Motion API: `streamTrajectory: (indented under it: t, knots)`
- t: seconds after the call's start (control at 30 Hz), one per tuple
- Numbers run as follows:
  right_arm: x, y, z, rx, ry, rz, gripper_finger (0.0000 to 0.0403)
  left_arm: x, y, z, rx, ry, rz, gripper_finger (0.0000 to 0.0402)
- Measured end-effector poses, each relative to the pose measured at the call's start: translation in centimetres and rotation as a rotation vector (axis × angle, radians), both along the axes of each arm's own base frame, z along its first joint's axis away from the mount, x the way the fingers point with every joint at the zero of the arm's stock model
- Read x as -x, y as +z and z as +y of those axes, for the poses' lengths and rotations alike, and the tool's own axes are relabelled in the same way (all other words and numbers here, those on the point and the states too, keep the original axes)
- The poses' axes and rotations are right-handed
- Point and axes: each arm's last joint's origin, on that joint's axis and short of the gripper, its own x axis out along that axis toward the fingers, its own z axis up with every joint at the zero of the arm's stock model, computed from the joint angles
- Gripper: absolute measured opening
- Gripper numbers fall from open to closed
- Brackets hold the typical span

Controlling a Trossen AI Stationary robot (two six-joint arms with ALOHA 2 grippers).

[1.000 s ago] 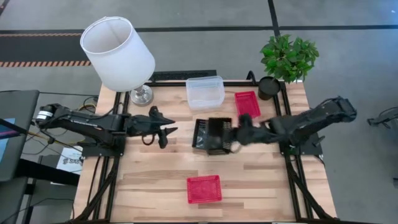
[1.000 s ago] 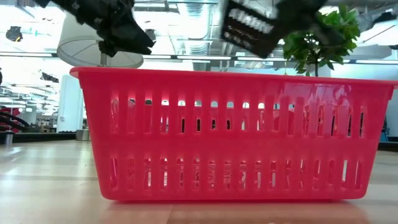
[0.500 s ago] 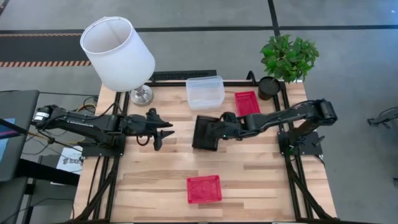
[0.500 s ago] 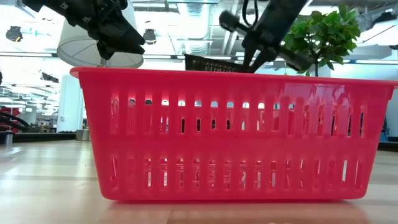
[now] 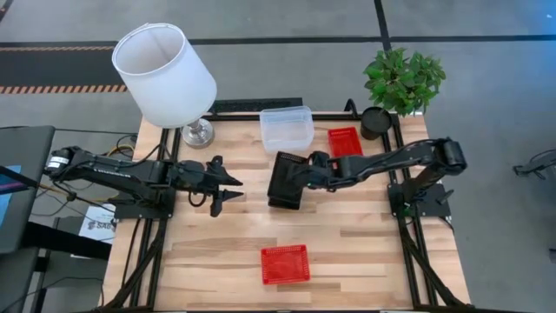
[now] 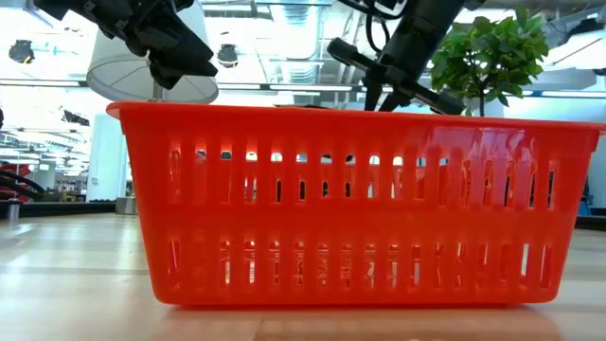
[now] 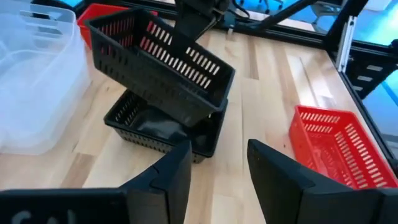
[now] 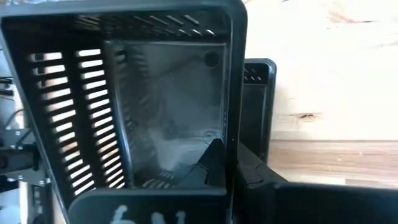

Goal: Stack baskets by color
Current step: Stack the bottom black bin on the black bin

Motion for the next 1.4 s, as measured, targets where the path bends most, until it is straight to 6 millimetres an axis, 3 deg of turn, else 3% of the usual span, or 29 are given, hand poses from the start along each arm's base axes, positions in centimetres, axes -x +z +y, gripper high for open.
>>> streamTrajectory:
  t: [0.93,1.4]
  knots:
    - [-0.7,-2.5,-0.6,-0.033,0.098,0.122,0.0006,0.0,0.0,0.0,0.005,-0.002,-0.001,0.0144]
    - [-0.7,-2.7,-0.5,-0.042,0.205,0.155,0.0006,0.0,0.1,0.1,0.015,0.033,-0.008,0.0144]
